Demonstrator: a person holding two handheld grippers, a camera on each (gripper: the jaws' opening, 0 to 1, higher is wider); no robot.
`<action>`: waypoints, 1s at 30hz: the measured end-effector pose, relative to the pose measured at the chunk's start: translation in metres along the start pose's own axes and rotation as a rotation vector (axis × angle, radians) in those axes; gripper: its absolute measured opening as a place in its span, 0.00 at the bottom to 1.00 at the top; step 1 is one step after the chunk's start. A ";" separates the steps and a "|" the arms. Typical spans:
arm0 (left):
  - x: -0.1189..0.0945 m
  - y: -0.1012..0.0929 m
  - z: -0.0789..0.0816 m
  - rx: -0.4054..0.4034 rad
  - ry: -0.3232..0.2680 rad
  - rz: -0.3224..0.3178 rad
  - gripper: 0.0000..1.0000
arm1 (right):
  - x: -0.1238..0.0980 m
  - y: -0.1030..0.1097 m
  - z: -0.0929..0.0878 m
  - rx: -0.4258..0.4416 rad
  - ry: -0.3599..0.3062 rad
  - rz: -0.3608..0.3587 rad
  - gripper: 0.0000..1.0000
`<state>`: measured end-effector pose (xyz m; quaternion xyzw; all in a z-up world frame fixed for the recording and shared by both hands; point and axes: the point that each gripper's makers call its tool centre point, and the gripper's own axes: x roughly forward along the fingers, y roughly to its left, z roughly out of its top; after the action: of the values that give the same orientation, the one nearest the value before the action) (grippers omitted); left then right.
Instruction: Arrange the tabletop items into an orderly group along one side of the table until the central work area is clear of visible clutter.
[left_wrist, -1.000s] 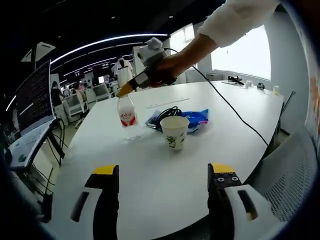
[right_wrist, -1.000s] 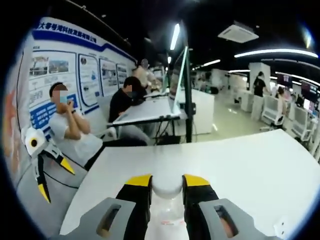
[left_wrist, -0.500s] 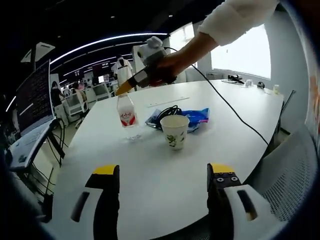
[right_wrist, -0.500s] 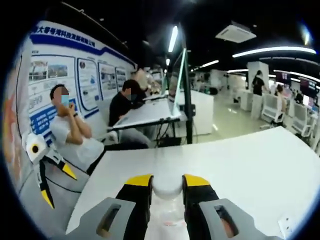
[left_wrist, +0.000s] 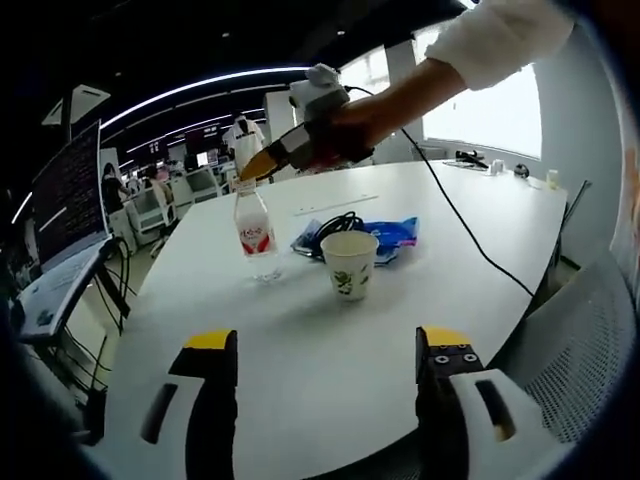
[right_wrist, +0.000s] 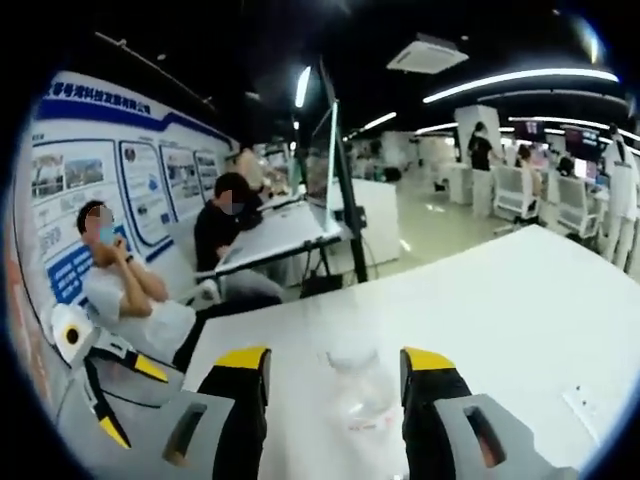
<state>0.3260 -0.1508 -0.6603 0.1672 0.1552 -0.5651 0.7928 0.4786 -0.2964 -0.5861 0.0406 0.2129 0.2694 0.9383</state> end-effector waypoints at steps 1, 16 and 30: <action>0.000 0.000 0.000 0.000 -0.001 0.000 0.73 | -0.003 0.001 0.000 0.004 -0.008 -0.004 0.53; 0.000 -0.001 -0.001 -0.001 0.010 -0.008 0.73 | -0.064 0.023 -0.015 0.119 -0.105 -0.115 0.51; -0.001 -0.004 0.000 -0.011 0.012 -0.030 0.73 | -0.139 0.049 -0.058 0.339 -0.242 -0.318 0.49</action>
<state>0.3220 -0.1513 -0.6607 0.1640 0.1656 -0.5751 0.7842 0.3243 -0.3290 -0.5766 0.1953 0.1448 0.0720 0.9673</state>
